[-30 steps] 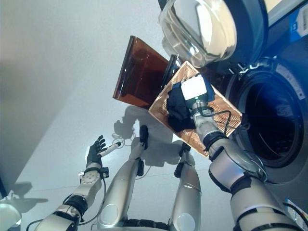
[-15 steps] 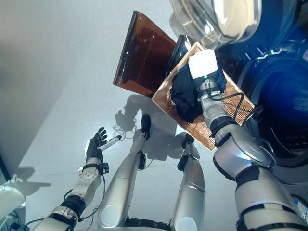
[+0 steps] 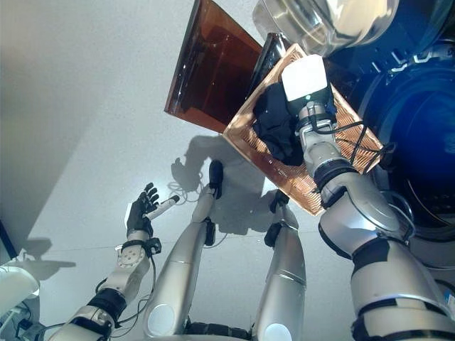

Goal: Pick up the clothes and place them into the washing machine

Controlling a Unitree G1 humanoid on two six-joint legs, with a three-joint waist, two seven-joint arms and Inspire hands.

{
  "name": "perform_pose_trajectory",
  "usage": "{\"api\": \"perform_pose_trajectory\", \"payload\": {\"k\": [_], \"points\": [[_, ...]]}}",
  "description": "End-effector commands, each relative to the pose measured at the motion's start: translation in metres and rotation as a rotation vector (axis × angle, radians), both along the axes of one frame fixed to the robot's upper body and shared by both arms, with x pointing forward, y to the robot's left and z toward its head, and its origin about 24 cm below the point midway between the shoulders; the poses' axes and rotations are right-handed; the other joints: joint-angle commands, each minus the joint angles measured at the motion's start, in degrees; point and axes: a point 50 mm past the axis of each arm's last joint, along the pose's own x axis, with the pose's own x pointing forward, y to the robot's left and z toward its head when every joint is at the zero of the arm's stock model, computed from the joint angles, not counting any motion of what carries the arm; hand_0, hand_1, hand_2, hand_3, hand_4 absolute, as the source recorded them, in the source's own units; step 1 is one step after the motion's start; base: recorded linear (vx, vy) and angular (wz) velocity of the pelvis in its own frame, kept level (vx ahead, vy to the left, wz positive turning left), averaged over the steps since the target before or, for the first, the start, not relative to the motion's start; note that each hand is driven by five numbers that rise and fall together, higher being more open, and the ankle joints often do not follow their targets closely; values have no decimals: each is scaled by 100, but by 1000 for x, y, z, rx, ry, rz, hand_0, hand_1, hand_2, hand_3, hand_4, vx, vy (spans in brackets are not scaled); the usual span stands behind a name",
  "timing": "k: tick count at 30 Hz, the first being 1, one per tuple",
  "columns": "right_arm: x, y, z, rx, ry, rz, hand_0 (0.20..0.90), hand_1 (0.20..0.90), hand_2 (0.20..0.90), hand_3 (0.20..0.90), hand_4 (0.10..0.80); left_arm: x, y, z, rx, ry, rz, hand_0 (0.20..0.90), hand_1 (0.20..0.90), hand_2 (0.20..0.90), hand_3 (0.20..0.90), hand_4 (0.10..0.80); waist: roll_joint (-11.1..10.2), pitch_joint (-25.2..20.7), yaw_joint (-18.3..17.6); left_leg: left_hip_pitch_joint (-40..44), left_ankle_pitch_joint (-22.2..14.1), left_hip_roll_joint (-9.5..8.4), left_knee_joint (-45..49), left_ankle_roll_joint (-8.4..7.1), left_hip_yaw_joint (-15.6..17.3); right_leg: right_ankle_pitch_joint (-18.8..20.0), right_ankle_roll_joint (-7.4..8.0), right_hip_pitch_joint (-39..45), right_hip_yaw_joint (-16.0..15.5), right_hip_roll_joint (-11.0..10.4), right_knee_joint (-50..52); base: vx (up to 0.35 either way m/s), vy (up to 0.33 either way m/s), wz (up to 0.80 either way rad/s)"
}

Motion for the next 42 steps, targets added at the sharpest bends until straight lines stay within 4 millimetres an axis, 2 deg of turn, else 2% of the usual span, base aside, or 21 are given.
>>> {"api": "perform_pose_trajectory", "payload": {"k": [1,15,23,26,27,28,30,34,42], "points": [[-3,-17,65,-4,-182,-44,200,200,200,200,300,-14,16,-2,29,-13,44,900,900,900,900,800,252,-69,141,-216,-213,-172,299,-322,122,-1,10,33,181,83,-51,0,0,0],[-5,-14,65,30,-232,-8,200,200,200,200,300,-16,17,-4,44,-1,50,900,900,900,900,800,213,-69,106,-39,-247,-151,306,-309,166,12,21,200,195,114,-87,0,0,0],[-6,-8,62,80,-253,37,200,200,200,200,300,-20,21,-13,55,46,70,900,900,900,900,800,143,-69,55,185,-331,-129,349,-285,230,19,23,415,236,140,-130,1,2,-1],[-6,-9,54,123,-249,47,200,200,200,200,300,-22,21,-16,61,64,72,900,900,900,900,800,126,-69,34,315,-359,-130,351,-276,246,11,25,551,239,143,-146,-16,2,-2],[-7,-9,59,132,-261,53,200,200,200,200,300,-20,23,-15,65,63,76,900,900,900,900,800,121,-69,38,233,-243,-118,350,-232,269,143,-27,501,192,147,-206,0,0,0],[-7,-9,54,166,-255,67,200,200,200,200,300,-23,23,-19,68,81,78,900,900,900,900,800,101,-69,19,414,-372,-123,351,-270,263,14,29,649,249,140,-162,0,0,0],[-8,-6,54,209,-266,93,200,200,200,200,300,-23,25,-20,74,90,88,900,900,900,900,800,82,-69,-4,387,-273,-111,353,-221,300,136,-23,641,221,142,-205,-25,13,0],[-10,-2,42,359,-269,153,200,200,200,200,300,-28,28,-26,78,130,113,900,900,900,900,800,19,-69,-67,609,-325,-103,356,-209,343,125,-23,880,235,154,-251,8,6,-3],[-16,5,-1,719,-209,241,200,200,200,200,300,-41,37,-43,105,236,156,900,900,900,900,800,-94,-69,-173,1035,-423,-69,354,-177,405,108,-18,1348,258,174,-379,28,-1,-3]]}}
